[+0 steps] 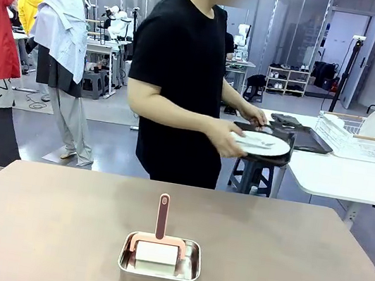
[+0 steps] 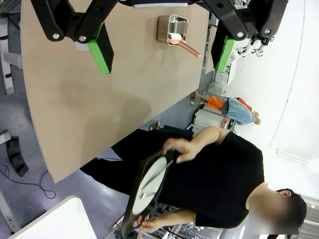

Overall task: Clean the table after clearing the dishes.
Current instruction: When the right (or left) Handle tray is removed, use the right hand (or left hand) to clean the right (or left) side of the table with the Lint Roller.

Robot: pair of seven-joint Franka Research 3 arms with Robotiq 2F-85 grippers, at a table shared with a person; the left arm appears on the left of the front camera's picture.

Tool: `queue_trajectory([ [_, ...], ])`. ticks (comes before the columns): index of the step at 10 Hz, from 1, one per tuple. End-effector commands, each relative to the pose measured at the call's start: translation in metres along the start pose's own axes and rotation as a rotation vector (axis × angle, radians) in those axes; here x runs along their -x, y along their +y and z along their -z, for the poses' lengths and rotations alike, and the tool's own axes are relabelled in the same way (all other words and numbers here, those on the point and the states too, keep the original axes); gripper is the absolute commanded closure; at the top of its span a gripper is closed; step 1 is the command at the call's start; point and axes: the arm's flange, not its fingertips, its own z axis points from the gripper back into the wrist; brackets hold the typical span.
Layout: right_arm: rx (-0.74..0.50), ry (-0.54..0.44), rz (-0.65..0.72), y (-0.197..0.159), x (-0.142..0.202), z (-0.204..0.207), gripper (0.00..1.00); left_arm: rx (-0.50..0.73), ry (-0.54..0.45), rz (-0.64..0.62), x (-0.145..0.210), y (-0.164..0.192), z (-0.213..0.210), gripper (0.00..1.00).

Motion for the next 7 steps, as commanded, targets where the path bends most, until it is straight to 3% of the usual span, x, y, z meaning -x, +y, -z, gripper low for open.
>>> queue_trajectory([
  [1,-0.016,-0.004,-0.008,0.002,0.0,-0.002,0.0,-0.001,0.006,-0.008,0.0,-0.001,-0.002,0.0],
  [2,0.0,0.0,0.0,0.0,0.0,0.0,0.0,-0.001,0.006,-0.008,0.0,-0.001,-0.002,0.0],
  [3,0.018,0.1,-0.095,0.017,0.001,0.022,0.0,-0.001,0.006,-0.008,0.0,-0.001,-0.002,0.0],
  [7,0.17,0.535,-0.454,0.104,0.032,0.183,0.0,-0.001,0.006,-0.008,0.0,-0.001,-0.002,0.0],
])
